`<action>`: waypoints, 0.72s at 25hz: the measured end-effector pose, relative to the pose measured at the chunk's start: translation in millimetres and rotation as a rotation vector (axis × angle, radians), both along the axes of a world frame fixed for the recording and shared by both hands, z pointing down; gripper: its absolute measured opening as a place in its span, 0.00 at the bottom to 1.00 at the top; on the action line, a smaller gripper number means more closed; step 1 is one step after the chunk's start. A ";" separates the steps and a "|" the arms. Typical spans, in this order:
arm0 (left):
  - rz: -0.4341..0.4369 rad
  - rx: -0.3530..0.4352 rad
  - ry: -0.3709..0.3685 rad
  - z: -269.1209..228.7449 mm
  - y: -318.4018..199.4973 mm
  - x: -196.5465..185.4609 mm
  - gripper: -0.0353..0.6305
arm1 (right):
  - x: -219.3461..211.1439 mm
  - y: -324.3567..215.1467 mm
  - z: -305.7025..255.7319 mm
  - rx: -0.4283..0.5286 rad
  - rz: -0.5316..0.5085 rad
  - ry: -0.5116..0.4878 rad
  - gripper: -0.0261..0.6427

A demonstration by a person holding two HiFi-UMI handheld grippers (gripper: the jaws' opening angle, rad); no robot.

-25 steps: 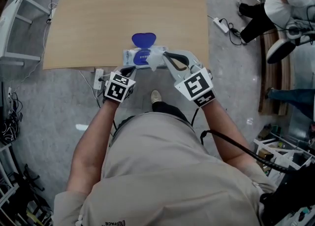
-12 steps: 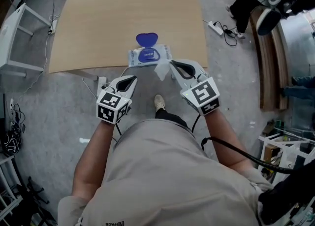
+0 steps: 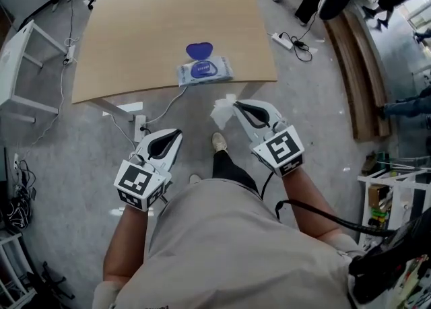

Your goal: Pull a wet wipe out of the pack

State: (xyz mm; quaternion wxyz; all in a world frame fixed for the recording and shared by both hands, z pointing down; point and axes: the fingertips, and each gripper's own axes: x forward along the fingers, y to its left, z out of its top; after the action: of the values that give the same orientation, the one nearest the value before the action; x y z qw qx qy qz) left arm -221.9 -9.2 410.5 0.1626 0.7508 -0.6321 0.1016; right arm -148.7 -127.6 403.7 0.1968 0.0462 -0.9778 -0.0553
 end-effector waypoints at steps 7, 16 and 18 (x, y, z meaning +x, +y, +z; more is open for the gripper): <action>0.106 0.037 -0.010 -32.3 53.3 52.3 0.06 | 43.7 71.4 -14.0 -0.006 0.051 -0.012 0.05; 0.157 0.094 -0.039 -55.6 84.5 105.3 0.06 | 94.9 112.6 -37.7 0.012 0.016 -0.022 0.05; 0.144 0.087 -0.032 -62.1 85.7 120.3 0.06 | 107.6 116.8 -44.5 0.013 -0.003 -0.033 0.05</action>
State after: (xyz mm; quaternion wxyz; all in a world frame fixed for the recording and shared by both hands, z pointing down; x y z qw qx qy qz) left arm -101.6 76.4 348.4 0.1121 0.7988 -0.5829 0.0974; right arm -41.1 -10.9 359.2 0.1802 0.0470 -0.9806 -0.0610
